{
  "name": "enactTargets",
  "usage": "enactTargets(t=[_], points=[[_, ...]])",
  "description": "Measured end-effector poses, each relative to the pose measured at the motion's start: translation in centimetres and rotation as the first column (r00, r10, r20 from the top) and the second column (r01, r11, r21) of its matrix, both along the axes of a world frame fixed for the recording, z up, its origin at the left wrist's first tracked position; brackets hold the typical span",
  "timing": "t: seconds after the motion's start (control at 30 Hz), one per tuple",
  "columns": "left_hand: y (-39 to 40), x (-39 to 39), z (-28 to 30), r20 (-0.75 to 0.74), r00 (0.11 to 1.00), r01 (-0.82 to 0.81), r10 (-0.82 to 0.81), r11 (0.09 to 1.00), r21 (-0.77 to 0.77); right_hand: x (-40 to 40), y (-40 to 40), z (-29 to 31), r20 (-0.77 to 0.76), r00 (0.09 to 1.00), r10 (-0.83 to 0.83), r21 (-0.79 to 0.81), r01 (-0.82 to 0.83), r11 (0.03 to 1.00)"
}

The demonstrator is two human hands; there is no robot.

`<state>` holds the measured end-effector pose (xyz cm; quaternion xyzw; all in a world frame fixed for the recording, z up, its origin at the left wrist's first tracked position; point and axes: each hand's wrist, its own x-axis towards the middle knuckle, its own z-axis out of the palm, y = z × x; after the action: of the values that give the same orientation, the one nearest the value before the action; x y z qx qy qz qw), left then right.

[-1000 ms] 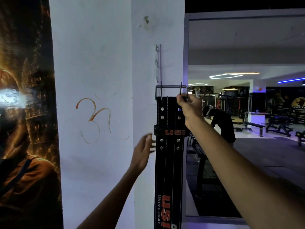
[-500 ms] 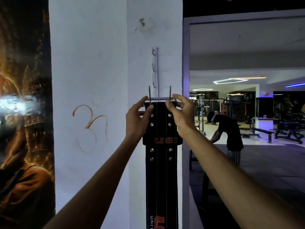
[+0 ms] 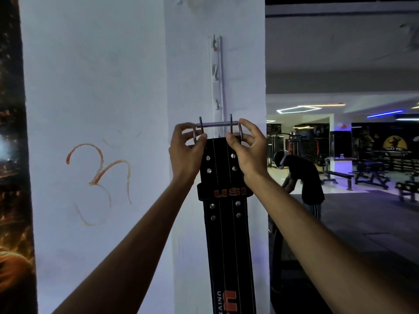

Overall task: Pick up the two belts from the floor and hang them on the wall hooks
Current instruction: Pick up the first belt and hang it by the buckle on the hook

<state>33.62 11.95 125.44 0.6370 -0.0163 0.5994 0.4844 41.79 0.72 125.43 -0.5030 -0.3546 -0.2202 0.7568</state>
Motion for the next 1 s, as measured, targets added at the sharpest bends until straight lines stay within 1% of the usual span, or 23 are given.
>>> enactTargets(t=[0.07,0.27,0.43,0.53,0.63,0.73,0.87,1.0], points=[[0.6,0.8,-0.2,0.009,0.999,0.042,-0.042,0.999,-0.022,1.0,0.7,-0.2,-0.016,1.000,0.012,-0.003,-0.012,1.000],[1.7,2.5,-0.7,0.020,0.999,0.045,-0.044,0.999,-0.020,2.6,1.7,-0.6,-0.112,0.991,0.067,0.034,-0.063,0.997],[2.3,3.1,-2.1,-0.012,0.997,0.070,-0.070,0.997,-0.012,2.9,1.8,-1.5,-0.082,0.995,0.058,0.034,-0.055,0.998],[2.0,2.8,-2.5,-0.018,0.998,0.052,-0.052,0.999,-0.009,2.8,1.7,-1.8,-0.049,0.998,0.050,0.019,-0.049,0.999],[1.8,2.7,-2.4,-0.016,0.998,0.061,-0.061,0.998,-0.006,2.8,1.7,-2.0,0.025,1.000,-0.004,0.017,0.003,1.000],[1.7,2.4,-2.4,-0.019,0.998,0.064,-0.064,0.998,-0.009,2.6,1.7,-2.3,0.075,0.992,-0.101,0.020,0.099,0.995],[1.7,2.2,-2.6,-0.037,0.998,0.058,-0.058,0.998,0.002,2.7,1.8,-2.5,0.089,0.975,-0.201,-0.009,0.203,0.979],[1.7,2.0,-2.7,-0.061,0.997,0.042,-0.041,0.999,0.006,2.8,1.7,-2.5,0.107,0.966,-0.234,-0.035,0.238,0.971]])
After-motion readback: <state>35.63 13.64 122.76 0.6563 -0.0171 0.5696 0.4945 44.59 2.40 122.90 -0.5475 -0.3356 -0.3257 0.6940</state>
